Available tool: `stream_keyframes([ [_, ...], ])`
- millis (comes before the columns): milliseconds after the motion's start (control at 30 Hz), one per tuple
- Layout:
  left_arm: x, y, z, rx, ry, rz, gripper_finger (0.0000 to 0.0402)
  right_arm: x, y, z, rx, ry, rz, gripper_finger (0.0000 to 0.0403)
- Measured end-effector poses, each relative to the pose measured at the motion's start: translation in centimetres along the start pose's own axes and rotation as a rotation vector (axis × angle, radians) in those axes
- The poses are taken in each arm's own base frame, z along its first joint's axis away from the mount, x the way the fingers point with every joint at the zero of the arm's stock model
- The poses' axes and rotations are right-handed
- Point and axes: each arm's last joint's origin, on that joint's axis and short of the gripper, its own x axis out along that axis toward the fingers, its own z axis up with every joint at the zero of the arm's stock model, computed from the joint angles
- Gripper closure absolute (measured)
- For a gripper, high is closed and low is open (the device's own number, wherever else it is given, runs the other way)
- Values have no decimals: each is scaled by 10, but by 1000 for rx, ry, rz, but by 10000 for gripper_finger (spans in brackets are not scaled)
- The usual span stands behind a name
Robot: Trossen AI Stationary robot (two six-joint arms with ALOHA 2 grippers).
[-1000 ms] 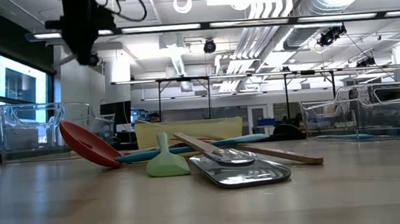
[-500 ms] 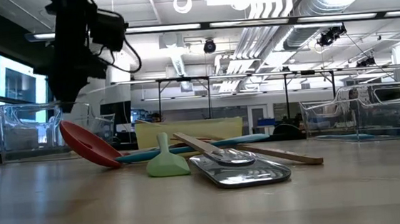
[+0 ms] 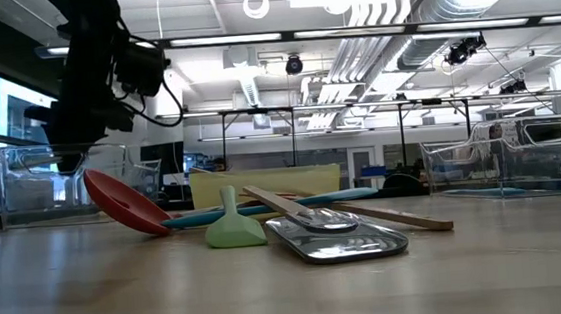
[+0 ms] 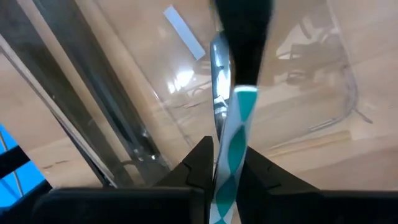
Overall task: Pick & Place Kitchen Items
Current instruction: Put the white knife into the left transparent bin, then put the green spatula into the right transparent bin
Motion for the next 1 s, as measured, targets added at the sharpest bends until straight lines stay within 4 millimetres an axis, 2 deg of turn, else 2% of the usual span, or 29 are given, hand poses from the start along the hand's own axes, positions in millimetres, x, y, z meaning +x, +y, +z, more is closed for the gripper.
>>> stream_keyframes([
  [233, 1, -2, 1, 29, -15, -14, 313, 6, -5, 0, 25, 15, 54, 55],
  [633, -1, -5, 3, 133, -34, -77, 307, 8, -6, 0, 43, 21, 94, 55],
  [800, -15, -9, 6, 197, -33, -217, 306, 8, -6, -1, 43, 21, 95, 55],
  [1000, -39, -23, 8, 269, -93, -320, 306, 7, -6, -1, 42, 22, 95, 55],
])
